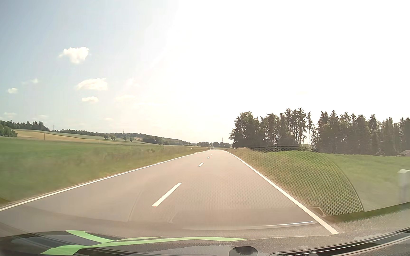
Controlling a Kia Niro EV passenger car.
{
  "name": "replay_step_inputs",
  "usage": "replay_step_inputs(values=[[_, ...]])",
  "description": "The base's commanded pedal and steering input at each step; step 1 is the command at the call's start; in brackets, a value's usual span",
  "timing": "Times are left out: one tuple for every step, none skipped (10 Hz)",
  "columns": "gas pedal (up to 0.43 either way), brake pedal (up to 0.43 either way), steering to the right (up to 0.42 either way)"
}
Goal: Follow the waypoints while adhering to traffic rules and regulations
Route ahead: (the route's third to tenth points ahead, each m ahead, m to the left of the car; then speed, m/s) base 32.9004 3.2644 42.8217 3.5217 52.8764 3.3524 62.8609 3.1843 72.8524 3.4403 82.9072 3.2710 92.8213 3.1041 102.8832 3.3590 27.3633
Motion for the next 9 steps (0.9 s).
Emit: replay_step_inputs(values=[[0.150, 0.000, -0.003], [0.157, 0.000, -0.003], [0.169, 0.000, -0.003], [0.177, 0.000, -0.003], [0.197, 0.000, -0.003], [0.209, 0.000, -0.002], [0.220, 0.000, -0.002], [0.220, 0.000, -0.002], [0.220, 0.000, -0.002]])
